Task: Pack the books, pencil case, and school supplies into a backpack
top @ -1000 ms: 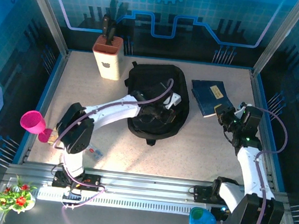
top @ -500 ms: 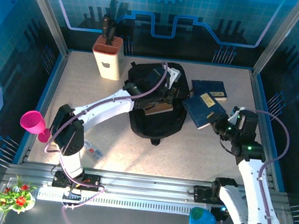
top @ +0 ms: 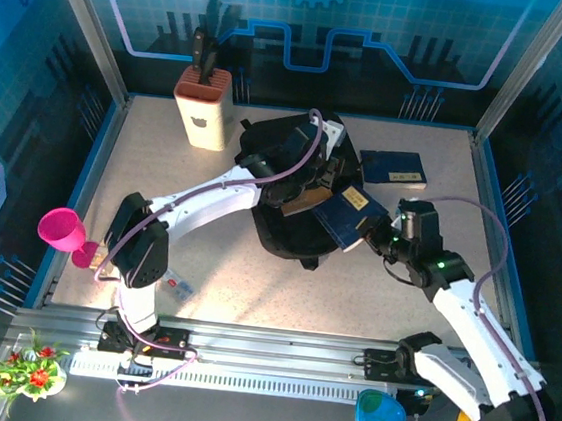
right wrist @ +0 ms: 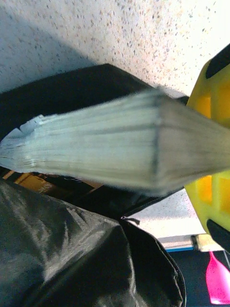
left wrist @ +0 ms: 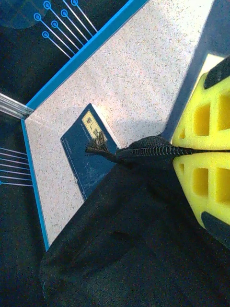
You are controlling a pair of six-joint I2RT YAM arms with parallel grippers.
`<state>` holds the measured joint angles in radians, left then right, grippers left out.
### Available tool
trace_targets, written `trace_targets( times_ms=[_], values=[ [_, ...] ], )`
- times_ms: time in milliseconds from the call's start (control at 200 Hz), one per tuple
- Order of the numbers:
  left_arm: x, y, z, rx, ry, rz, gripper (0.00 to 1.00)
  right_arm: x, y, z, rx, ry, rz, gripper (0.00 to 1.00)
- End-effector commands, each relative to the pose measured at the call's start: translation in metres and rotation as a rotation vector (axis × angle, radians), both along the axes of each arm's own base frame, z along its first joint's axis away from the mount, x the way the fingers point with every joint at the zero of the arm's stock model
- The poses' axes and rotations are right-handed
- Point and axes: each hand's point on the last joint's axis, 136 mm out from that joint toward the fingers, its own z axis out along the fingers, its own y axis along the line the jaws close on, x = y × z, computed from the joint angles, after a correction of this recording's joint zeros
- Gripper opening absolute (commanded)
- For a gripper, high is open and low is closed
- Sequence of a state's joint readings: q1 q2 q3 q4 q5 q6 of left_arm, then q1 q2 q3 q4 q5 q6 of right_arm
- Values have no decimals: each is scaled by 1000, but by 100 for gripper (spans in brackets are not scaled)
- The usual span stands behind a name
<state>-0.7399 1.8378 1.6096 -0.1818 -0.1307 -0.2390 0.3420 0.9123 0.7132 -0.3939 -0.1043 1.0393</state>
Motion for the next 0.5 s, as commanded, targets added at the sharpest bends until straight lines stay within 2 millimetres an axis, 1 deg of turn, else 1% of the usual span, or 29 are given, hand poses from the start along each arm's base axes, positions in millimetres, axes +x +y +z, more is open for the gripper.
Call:
trace_targets(
  times_ms=[0, 120, 180, 230, 390, 450, 495],
  values=[
    [3, -15, 48, -122, -77, -26, 0, 24, 16, 32, 44, -132, 1, 12],
    [1, -15, 51, -125, -71, -29, 0, 38, 32, 29, 69, -132, 19, 12],
    [1, -14, 53, -126, -71, -24, 0, 44, 38, 23, 81, -120, 15, 12],
    [1, -13, 54, -129, -71, -19, 0, 50, 39, 17, 84, -102, -4, 12],
    [1, -10, 58, -140, -70, -5, 0, 71, 44, 9, 50, -95, -44, 13],
    [0, -10, 60, -143, -71, -4, 0, 75, 42, 0, -3, -67, -82, 14],
    [0, -10, 60, -141, -69, -2, 0, 79, 45, -5, -17, -52, -84, 14]
  ],
)
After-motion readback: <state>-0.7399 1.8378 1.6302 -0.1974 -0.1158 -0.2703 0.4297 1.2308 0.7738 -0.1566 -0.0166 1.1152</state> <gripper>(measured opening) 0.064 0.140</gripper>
